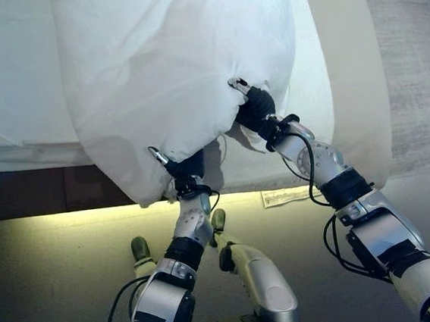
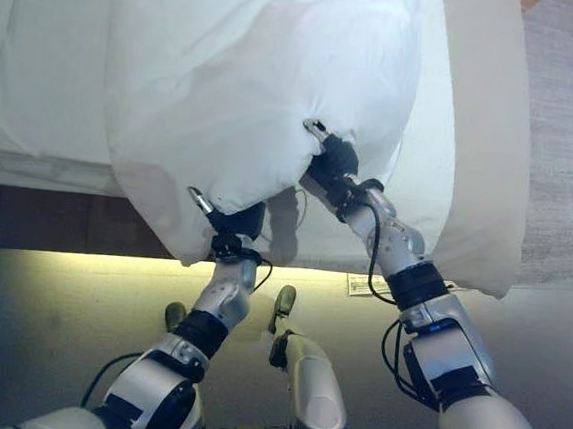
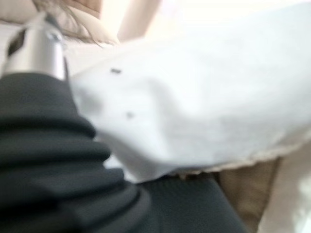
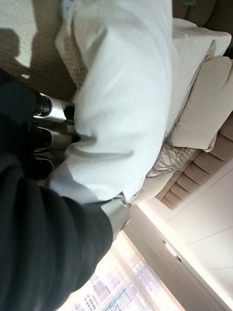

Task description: Make the bed neatly

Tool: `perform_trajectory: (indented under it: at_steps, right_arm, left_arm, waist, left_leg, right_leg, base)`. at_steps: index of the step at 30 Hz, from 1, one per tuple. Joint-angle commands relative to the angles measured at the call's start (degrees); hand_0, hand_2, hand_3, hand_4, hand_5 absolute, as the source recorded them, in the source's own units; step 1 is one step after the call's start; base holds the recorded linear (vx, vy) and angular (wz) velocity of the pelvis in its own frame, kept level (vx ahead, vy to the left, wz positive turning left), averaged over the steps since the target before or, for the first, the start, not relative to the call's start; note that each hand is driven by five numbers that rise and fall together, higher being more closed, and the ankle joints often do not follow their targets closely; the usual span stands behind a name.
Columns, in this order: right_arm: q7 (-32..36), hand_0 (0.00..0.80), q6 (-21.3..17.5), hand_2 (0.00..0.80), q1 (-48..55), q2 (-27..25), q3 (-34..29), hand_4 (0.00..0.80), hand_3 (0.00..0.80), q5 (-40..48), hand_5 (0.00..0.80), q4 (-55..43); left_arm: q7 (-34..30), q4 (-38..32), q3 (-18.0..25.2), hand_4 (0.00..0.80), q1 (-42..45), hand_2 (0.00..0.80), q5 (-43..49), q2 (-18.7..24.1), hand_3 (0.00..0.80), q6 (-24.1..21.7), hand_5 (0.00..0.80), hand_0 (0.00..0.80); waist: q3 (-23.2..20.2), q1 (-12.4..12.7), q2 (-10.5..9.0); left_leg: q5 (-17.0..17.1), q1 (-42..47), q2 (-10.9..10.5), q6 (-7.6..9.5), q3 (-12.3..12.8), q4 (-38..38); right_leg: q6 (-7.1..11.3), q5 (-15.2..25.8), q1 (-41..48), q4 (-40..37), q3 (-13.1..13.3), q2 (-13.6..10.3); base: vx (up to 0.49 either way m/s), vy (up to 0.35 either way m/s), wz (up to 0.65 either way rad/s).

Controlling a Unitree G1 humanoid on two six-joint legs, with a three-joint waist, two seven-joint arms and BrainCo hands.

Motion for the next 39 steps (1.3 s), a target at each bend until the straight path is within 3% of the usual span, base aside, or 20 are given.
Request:
perform_trajectory:
  at_steps: [1, 8, 9, 10, 15, 20, 27, 34, 39]
  right_arm:
    - [4.61, 0.8, -0.09, 0.8, 2.35, 0.65, -2.67, 0.8, 0.8, -1.2, 0.8, -8.81]
    - [6.57, 0.8, 1.71, 0.8, 7.98, -0.22, -3.19, 0.8, 0.8, -4.14, 0.8, -7.19]
    - [7.02, 0.587, 2.35, 0.587, 9.14, -0.46, -3.36, 0.587, 0.587, -5.19, 0.587, -6.77]
    - [7.22, 0.0, 2.8, 0.0, 9.96, -0.67, -3.42, 0.0, 0.0, -5.8, 0.0, -6.47]
    - [8.86, 0.0, 4.79, 0.0, 15.2, -1.04, -3.44, 0.0, 0.0, -7.63, 0.0, -6.13]
    - [11.57, 0.0, 8.45, 0.0, 24.15, 0.21, -2.38, 0.0, 0.0, -11.19, 0.0, -6.57]
    - [14.94, 0.0, 13.07, 0.0, 33.29, 0.25, -2.54, 0.0, 0.0, -17.4, 0.0, -3.03]
    - [15.26, 0.0, 13.93, 0.0, 37.31, 1.65, -3.96, 0.0, 0.0, -21.1, 0.0, -0.68]
    - [15.1, 0.0, 14.12, 0.0, 38.67, 2.34, -5.45, 0.0, 0.0, -23.48, 0.0, 0.43]
  left_arm:
    - [-3.49, -6.38, -0.73, 0.0, -0.07, 0.0, 0.47, -2.41, 0.0, -1.77, 0.0, 0.0]
    - [-4.38, -7.31, 3.42, 0.0, 1.41, 0.0, 0.47, -0.01, 0.0, -2.4, 0.0, 0.0]
    - [-4.23, -7.53, 4.43, 0.0, 1.58, 0.0, 0.47, 0.8, 0.0, -2.46, 0.0, 0.0]
    - [-4.02, -7.63, 5.22, 0.0, 1.71, 0.0, 0.47, 1.47, 0.0, -2.37, 0.0, 0.0]
    - [-3.02, -8.05, 8.78, 0.0, 1.98, 0.0, 0.47, 6.14, 0.0, -1.26, 0.0, 0.0]
    - [-0.26, -8.54, 12.2, 0.0, 4.99, 0.0, 0.47, 11.19, 0.0, 1.03, 0.0, 0.0]
    - [0.58, -7.84, 16.44, 0.0, 9.34, 0.0, 0.47, 16.59, 0.0, 7.05, 0.0, 0.0]
    - [3.19, -6.22, 19.0, 0.0, 12.84, 0.0, 0.47, 20.73, 0.0, 9.69, 0.0, 0.0]
    - [7.82, -4.37, 22.49, 0.0, 15.98, 0.0, 8.57, 23.4, 0.0, 11.84, 0.0, 0.0]
  waist:
    - [-5.35, 1.32, -0.71]
    - [-6.76, 2.49, -0.1]
    - [-7.05, 2.74, 0.02]
    - [-7.3, 2.9, 0.12]
    - [-7.9, 3.73, 0.21]
    - [-10.45, 4.61, 0.96]
    - [-16.12, 5.47, 3.71]
    - [-20.36, 6.36, 6.66]
    - [-21.65, 7.54, 8.02]
  left_leg:
    - [1.66, 0.74, 3.06, -0.99, 1.15, -3.76]
    - [1.76, 3.75, 2.25, -0.82, 0.39, -5.63]
    - [1.67, 4.2, 2.1, -0.75, 0.16, -5.68]
    - [1.61, 4.59, 2.0, -0.72, -0.03, -5.79]
    - [2.72, 6.02, 0.99, -0.18, -0.67, -6.66]
    - [2.6, 10.73, -0.34, 0.28, -1.47, -9.9]
    - [2.84, 16.99, -2.6, 0.95, -1.65, -14.16]
    - [2.98, 20.99, -5.22, 1.83, -1.96, -17.02]
    - [2.64, 22.15, -6.7, 2.58, -2.89, -17.51]
  right_leg:
    - [7.15, -11.15, 3.56, 5.07, 0.02, -3.79]
    - [7.37, -11.67, 7.02, 4.18, -0.93, -4.59]
    - [7.43, -11.69, 7.52, 4.18, -1.12, -4.72]
    - [7.48, -11.72, 8.01, 4.08, -1.28, -4.86]
    - [7.32, -10.51, 10.12, 2.96, -2.59, -5.52]
    - [8.43, -9.93, 14.78, 0.36, -2.86, -6.3]
    - [9.87, -8.96, 20.15, -2.68, -3.39, -7.92]
    - [10.81, -8.22, 24.03, -4.94, -3.95, -9.63]
    - [11.2, -8.41, 25.67, -5.11, -4.5, -10.39]
  base:
    - [0.03, 0.02, 0.15]
    - [0.036, 0.046, 0.1]
    - [0.051, 0.041, 0.05]
    - [0.053, 0.044, 0.1]
    - [0.003, 0.052, 0.22]
    - [0.092, 0.092, 0.14]
    - [0.139, 0.16, 0.06]
    - [0.079, 0.175, 0.07]
    - [0.007, 0.137, 0.08]
